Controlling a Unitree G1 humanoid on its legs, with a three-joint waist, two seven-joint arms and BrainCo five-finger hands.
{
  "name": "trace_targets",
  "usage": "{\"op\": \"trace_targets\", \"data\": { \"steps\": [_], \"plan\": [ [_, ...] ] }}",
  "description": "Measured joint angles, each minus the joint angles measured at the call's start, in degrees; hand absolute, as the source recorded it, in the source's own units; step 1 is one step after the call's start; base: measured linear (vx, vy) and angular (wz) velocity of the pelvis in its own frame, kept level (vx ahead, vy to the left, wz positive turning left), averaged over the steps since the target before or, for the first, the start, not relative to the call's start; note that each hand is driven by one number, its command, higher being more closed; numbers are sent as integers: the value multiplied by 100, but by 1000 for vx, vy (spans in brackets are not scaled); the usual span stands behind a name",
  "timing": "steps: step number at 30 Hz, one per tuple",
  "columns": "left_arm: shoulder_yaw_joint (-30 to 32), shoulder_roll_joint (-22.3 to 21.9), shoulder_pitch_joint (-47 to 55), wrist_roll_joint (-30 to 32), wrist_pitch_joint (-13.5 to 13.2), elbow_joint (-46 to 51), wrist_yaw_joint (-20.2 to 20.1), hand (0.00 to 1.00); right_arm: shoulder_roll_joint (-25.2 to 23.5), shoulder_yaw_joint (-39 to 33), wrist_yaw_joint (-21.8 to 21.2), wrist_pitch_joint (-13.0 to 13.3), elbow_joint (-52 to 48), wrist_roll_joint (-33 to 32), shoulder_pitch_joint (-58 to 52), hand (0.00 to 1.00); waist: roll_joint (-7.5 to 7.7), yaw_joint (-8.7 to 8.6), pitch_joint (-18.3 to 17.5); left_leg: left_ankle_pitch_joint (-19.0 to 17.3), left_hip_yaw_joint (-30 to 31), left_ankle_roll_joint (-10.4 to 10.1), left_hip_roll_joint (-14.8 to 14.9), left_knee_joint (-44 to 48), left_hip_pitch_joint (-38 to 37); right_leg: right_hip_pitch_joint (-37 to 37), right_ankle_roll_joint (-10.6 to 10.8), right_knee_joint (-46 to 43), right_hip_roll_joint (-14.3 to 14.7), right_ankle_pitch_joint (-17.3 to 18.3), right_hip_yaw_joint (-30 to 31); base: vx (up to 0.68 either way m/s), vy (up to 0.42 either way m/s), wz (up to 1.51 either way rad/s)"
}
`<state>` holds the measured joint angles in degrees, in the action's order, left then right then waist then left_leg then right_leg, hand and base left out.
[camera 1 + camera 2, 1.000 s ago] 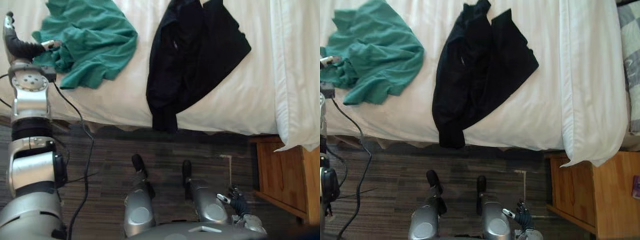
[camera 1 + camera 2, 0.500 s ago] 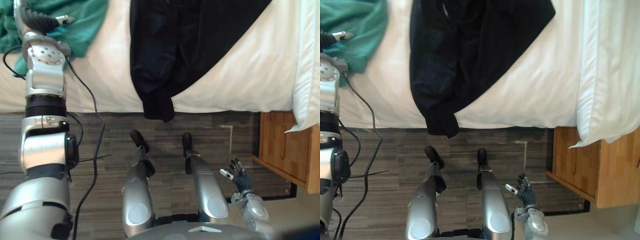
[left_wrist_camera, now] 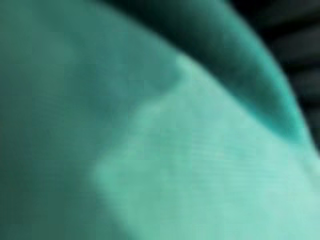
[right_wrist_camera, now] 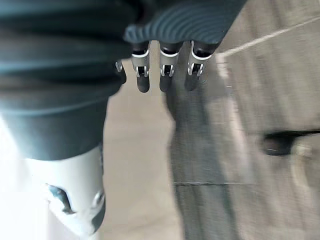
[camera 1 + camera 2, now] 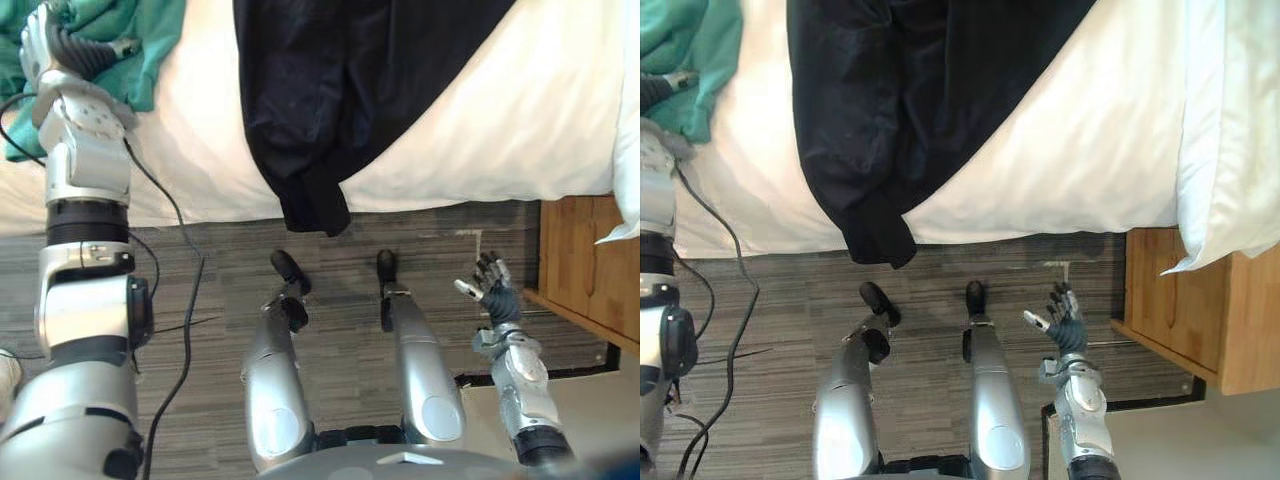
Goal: Tidy the bed and pick cloth on bed and put in laundry
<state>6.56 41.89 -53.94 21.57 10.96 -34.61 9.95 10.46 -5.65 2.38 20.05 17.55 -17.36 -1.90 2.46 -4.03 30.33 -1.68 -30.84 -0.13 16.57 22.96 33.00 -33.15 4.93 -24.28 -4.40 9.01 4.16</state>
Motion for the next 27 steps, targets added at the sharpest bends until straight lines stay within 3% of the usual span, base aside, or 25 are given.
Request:
{"op": "trace_targets", "data": {
  "steps": [4,7,10,15,17,21,23,27],
  "plan": [
    [-9,-117,1139,-851,-1086,659,69,100,168,-132,504,163,-1368,6,-121,0,0,14,0,-205,41,91,-30,253,-133,265,115,-53,-140,76,-25,29,56,8],
    [-140,-478,2137,-1216,-1539,1153,23,100,189,-342,735,143,-2089,60,-463,0,2,62,-8,-328,76,123,-185,263,-590,784,178,-13,-288,146,-74,87,77,12],
    [-139,-1009,3212,-1430,-1737,1603,-140,100,189,-580,827,-69,-2714,81,-1002,0,-13,133,-140,-490,117,107,-300,222,-1057,1350,184,90,-415,248,-180,66,37,11],
    [-153,-1954,5076,-1445,-1792,1638,-548,100,185,-1086,786,-414,-2961,328,-1391,0,56,157,-1122,-550,104,15,-582,-215,-1726,2100,254,648,-576,277,-216,124,22,0],
    [-304,-2343,5888,-1601,-1705,980,-904,100,190,-1436,558,-607,-2950,544,-1361,0,56,119,-1472,-515,113,-39,-705,-461,-2039,2481,301,994,-615,219,-227,133,3,1],
    [-641,-2691,6692,-1596,-1402,-90,-1447,100,190,-1606,128,-956,-2923,884,-1190,0,159,85,-1607,-390,249,-88,-794,-720,-2341,2938,260,1376,-596,74,-391,94,-17,15],
    [-593,-2803,6959,-1600,-1535,-266,-1503,100,208,-1604,5,-1071,-2792,1065,-1065,0,226,126,-1676,-262,367,-110,-850,-911,-2436,3090,229,1490,-593,18,-516,13,-38,33],
    [-598,-2731,7001,-1812,-1649,-530,-1711,100,577,-1250,-59,-1409,-2193,1381,-377,0,203,309,-1810,113,544,-115,-1032,-1526,-2758,3345,190,1657,-603,-109,-687,-48,-20,25]
  ]
}}
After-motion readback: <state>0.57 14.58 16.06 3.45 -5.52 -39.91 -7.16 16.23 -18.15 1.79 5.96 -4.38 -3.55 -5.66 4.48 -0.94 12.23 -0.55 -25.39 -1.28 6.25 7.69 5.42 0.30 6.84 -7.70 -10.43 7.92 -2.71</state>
